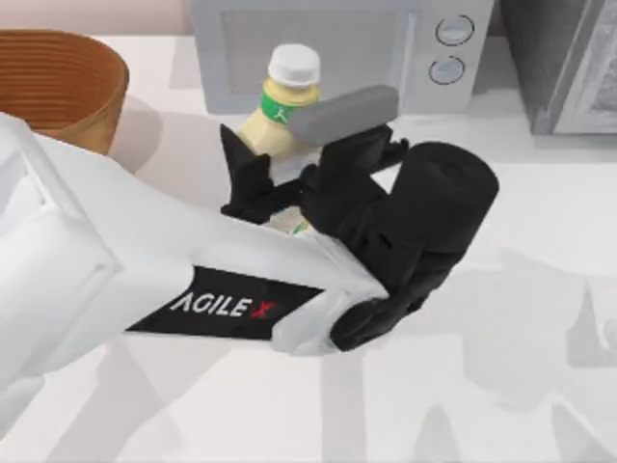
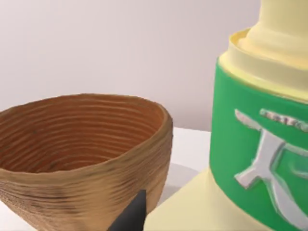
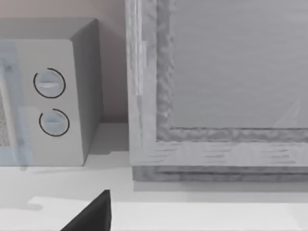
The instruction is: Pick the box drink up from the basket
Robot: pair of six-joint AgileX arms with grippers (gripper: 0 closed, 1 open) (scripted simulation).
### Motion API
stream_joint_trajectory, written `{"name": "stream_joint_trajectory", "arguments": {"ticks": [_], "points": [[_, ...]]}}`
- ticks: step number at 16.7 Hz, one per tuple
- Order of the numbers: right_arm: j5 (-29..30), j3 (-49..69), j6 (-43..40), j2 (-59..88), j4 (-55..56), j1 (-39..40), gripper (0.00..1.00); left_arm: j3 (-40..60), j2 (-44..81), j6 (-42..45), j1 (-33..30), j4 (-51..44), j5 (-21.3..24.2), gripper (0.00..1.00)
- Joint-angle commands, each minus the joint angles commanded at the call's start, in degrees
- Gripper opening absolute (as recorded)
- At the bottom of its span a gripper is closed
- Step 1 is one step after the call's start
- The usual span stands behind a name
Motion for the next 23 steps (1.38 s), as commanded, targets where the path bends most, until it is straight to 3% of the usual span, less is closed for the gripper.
{"name": "stream_joint_trajectory", "arguments": {"ticks": [7,12,23], "points": [[0.0,0.0,0.0,0.0,0.0,0.0,1.0,-8.9,1.2,-4.3,4.6,16.6,-4.5,0.0],[0.0,0.0,0.0,0.0,0.0,0.0,1.0,-10.2,1.2,-4.9,5.3,18.3,-4.9,0.0],[0.0,0.0,0.0,0.0,0.0,0.0,1.0,-10.2,1.2,-4.9,5.3,18.3,-4.9,0.83]]}}
